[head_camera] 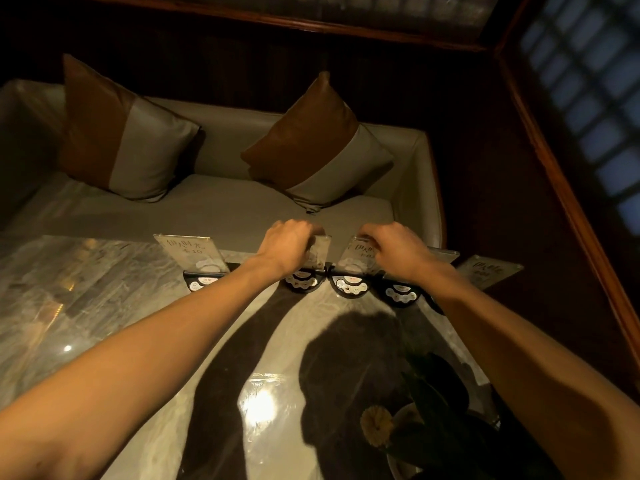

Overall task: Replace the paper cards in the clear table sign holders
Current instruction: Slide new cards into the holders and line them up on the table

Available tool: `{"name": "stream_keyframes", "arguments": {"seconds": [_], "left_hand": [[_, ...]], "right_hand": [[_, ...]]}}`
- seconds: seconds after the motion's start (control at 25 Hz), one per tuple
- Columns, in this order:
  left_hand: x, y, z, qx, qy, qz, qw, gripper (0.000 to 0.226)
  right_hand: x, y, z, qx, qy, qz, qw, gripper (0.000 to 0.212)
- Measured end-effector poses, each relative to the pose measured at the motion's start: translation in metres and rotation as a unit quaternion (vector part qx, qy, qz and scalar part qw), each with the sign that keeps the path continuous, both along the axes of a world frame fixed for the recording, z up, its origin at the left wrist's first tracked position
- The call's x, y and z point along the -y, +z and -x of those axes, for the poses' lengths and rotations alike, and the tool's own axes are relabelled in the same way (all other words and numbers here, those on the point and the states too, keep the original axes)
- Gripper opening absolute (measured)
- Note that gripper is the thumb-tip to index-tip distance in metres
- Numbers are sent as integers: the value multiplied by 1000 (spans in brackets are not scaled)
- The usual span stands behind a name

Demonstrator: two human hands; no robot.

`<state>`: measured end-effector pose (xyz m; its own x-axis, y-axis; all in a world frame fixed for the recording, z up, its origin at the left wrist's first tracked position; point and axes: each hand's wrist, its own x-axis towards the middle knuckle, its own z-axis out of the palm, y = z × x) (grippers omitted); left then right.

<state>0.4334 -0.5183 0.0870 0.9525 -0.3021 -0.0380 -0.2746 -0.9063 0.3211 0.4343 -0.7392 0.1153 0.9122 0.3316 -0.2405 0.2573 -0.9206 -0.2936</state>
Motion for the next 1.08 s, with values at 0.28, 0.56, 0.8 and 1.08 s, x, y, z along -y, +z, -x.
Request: {"name": "stream_keyframes", "arguments": {"seconds": [0.28,0.56,0.8,1.08], "left_hand": [[4,3,-8,1,-23,13,1000,43],[45,12,-25,-16,-87,12,996,30],[50,6,-23,-33,-72,68,995,18],[42,4,-23,-55,-72,69,993,23]], "right_hand": [[0,0,-7,-11,17,-5,1000,35],[21,5,-15,-32,1,52,998,23],[32,6,-16,-33,0,47,998,26],[31,5,-14,-47,4,44,998,27]]}}
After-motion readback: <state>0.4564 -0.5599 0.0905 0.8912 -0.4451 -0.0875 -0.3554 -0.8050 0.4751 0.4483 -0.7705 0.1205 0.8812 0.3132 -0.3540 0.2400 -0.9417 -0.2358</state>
